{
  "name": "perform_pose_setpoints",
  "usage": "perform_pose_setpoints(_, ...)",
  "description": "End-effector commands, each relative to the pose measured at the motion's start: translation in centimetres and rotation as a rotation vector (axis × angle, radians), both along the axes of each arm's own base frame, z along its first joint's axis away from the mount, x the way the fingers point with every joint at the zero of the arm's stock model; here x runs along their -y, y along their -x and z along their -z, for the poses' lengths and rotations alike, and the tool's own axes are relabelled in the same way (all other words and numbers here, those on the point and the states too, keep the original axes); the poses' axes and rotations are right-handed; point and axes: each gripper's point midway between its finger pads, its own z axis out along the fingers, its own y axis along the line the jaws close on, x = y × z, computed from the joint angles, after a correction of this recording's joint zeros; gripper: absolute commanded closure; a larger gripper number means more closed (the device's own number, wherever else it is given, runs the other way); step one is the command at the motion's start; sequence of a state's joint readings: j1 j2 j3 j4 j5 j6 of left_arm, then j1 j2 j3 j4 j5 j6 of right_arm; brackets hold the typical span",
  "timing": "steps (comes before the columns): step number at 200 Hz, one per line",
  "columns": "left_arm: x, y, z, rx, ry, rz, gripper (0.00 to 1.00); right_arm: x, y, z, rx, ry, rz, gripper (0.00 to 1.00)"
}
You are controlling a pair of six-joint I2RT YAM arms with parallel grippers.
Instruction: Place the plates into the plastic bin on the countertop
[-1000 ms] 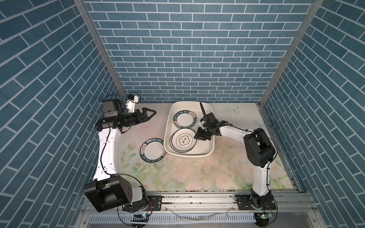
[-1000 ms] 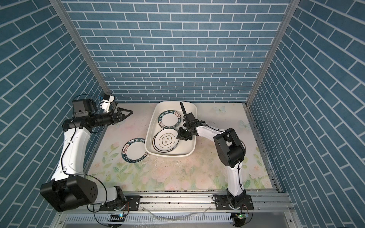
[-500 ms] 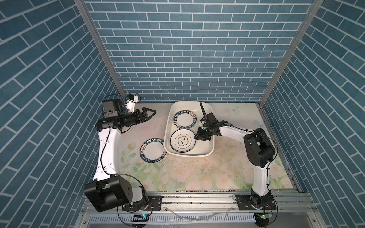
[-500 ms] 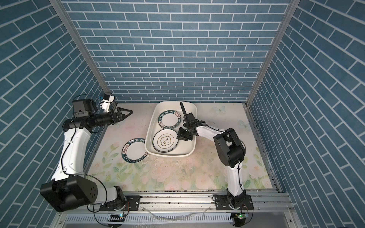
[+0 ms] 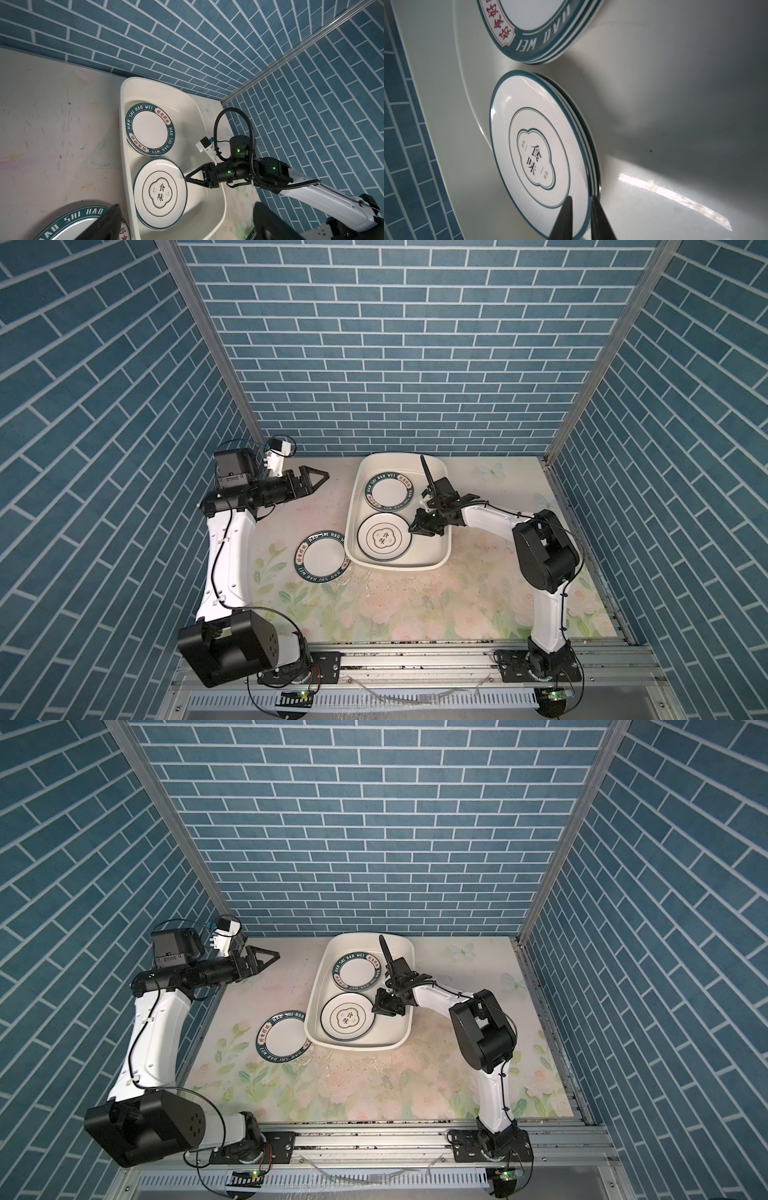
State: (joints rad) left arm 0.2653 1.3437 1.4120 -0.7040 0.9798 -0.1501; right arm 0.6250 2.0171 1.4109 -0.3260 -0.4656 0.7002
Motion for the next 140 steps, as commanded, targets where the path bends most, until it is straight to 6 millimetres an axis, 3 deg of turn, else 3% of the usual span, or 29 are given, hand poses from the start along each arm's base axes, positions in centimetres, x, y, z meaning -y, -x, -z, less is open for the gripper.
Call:
perform_pose_setpoints(1,-0.3,0.8,-0.2,0.022,-0.045,-0.001,0.0,-0.1,-0.3,-1.9,0.056,0.0,-0.013,0.82)
perform_pose_setpoints(83,0.2,2.1,-1.4,0.102,-0.129,0.07,0.01,0.4,-0.9,-5.0,0.161,-0.027,0.007,0.81)
perform_pose_setpoints(140,-0.1,3.9,-0.3,0.076,-0.238,0.106,0.0,0.9,-1.1,-6.7,0.218,-0.06,0.038,0.81)
